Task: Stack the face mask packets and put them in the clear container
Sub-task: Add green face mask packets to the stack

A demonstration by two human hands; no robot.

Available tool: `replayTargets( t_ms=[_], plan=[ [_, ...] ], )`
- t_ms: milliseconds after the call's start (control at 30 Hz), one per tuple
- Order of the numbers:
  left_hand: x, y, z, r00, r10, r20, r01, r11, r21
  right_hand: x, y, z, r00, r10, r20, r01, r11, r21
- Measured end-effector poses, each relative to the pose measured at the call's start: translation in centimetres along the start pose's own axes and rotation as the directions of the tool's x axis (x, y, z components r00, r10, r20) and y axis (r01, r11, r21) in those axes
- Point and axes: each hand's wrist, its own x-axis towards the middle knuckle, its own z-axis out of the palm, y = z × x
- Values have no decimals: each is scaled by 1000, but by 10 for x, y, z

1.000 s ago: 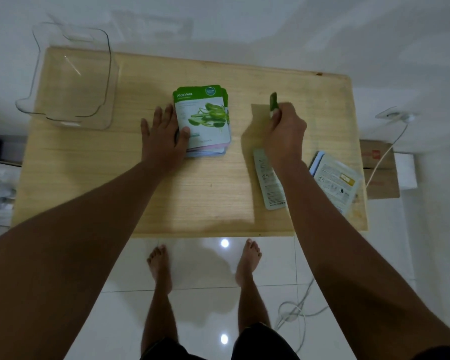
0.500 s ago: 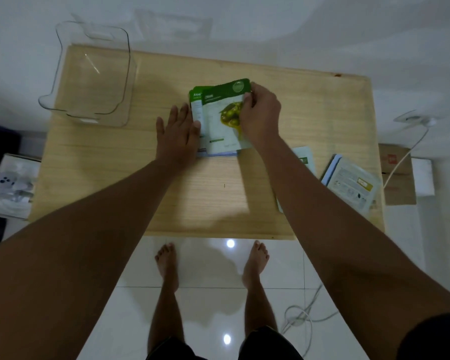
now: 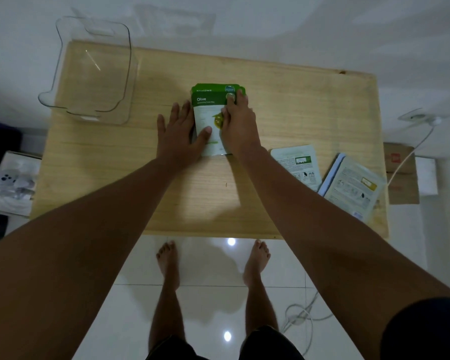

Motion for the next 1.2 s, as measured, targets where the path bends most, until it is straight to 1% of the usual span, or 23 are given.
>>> replayTargets(
  t_ms=[67, 100, 133, 167, 233, 267, 300, 333, 367, 433, 533, 600, 700, 733, 833, 933, 1000, 1067, 1133, 1200],
  plan=[
    [1, 1, 0, 1000, -16, 0, 16, 1000, 2, -5, -3, -13, 1000, 16, 7, -16, 999, 49],
    [1, 2, -1, 1000, -24, -1, 24, 1000, 2, -10, -3, -23, 999, 50, 11, -50, 998, 23],
    [2, 3, -2, 1000, -29, 2, 29, 1000, 3, -17, 1, -34, 994, 113, 9, -113, 992, -49],
    [2, 4, -2, 1000, -29, 7, 29, 1000, 4, -27, 7, -44, 977, 212, 12, -209, 968, -138],
    [2, 3, -2, 1000, -28, 12, 28, 1000, 6, -51, 22, -63, 895, 442, 53, -415, 872, -258],
    [2, 3, -2, 999, -29, 14, 29, 1000, 6, -63, 31, -69, 848, 522, 94, -477, 828, -295],
    [2, 3, -2, 999, -30, 14, 30, 1000, 2, -73, 38, -71, 812, 569, 129, -510, 800, -316],
    [2, 3, -2, 999, -31, 13, 31, 1000, -3, -82, 45, -71, 797, 585, 148, -521, 791, -320],
    [2, 3, -2, 999, -33, 9, 33, 999, -7, -89, 50, -70, 802, 577, 153, -514, 799, -313],
    [2, 3, -1, 999, -37, 0, 37, 999, -19, -96, 53, -66, 845, 518, 132, -467, 836, -288],
    [1, 2, -1, 999, -36, -5, 36, 999, -29, -102, 56, -58, 915, 396, 75, -376, 906, -192],
    [1, 2, -1, 999, -32, -7, 32, 999, -32, -107, 59, -52, 952, 305, 34, -297, 942, -159],
    [0, 3, -1, 999, -31, -17, 31, 999, -37, -113, 60, -48, 976, 219, 12, -214, 964, -157],
    [0, 3, -1, 999, -31, -19, 30, 999, -38, -114, 58, -49, 981, 191, -18, -192, 972, -139],
    [0, 3, -1, 999, -29, -19, 28, 999, -44, -112, 47, -68, 973, 162, -166, -166, 986, -8],
    [0, 2, -1, 999, -32, -13, 31, 998, -57, -94, 36, -95, 957, 182, -226, -162, 981, 104],
    [-1, 2, 0, 999, -31, -11, 30, 998, -64, -79, 28, -113, 939, 159, -304, -118, 982, 149],
    [-1, 2, -1, 999, -32, -9, 32, 998, -63, -65, 18, -129, 915, 135, -381, -81, 985, 154],
    [0, 2, -1, 999, -35, -2, 35, 998, -61, -50, 10, -141, 900, 150, -408, -90, 982, 163],
    [0, 3, -1, 999, -36, -3, 36, 997, -67, -35, 5, -142, 896, 195, -399, -107, 966, 233]
  ],
)
